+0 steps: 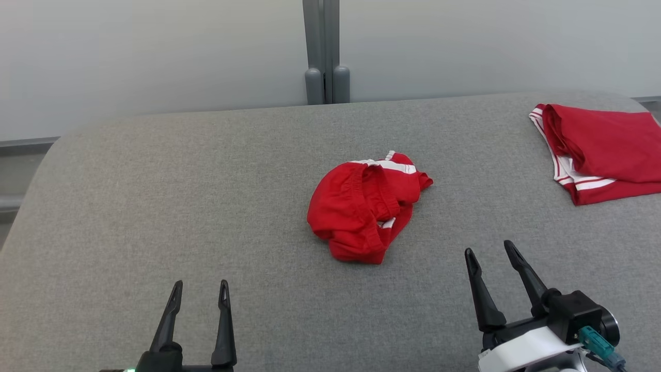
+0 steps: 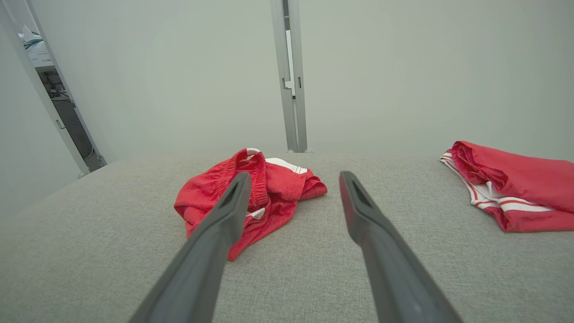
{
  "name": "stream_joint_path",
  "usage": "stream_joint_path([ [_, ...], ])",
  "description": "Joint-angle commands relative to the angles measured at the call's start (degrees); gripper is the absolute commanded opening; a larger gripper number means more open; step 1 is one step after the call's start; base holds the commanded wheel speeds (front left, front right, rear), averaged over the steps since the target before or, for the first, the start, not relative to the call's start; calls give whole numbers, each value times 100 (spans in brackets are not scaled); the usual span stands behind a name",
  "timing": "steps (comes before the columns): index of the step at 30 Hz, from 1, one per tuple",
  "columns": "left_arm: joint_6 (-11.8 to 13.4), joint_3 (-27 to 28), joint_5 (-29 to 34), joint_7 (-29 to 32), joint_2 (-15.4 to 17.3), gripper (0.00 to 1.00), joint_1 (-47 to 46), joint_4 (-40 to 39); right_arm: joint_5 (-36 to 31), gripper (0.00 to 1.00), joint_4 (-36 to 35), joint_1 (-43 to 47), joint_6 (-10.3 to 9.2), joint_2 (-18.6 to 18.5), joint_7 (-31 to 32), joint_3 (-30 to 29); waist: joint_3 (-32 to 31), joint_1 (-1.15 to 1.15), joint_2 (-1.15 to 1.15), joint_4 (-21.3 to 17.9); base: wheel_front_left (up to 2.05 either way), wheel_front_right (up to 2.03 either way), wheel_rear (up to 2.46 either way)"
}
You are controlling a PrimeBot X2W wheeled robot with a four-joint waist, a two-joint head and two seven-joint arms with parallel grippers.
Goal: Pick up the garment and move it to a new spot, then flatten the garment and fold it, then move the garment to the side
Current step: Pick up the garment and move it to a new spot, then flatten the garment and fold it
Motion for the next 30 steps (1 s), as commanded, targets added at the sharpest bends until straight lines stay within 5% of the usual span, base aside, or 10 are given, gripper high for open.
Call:
stream_joint_path([
  [1, -42, 45, 55, 2, -9, 100, 78, 32, 4, 100, 16, 68, -8, 6, 1, -11, -34, 0, 0, 6, 0, 0, 0],
  [30, -35, -5, 104, 1, -53, 100, 3, 104, 95, 100, 151, 137, -8, 17, 1, -8, -86, 0, 0, 95, 0, 0, 0],
])
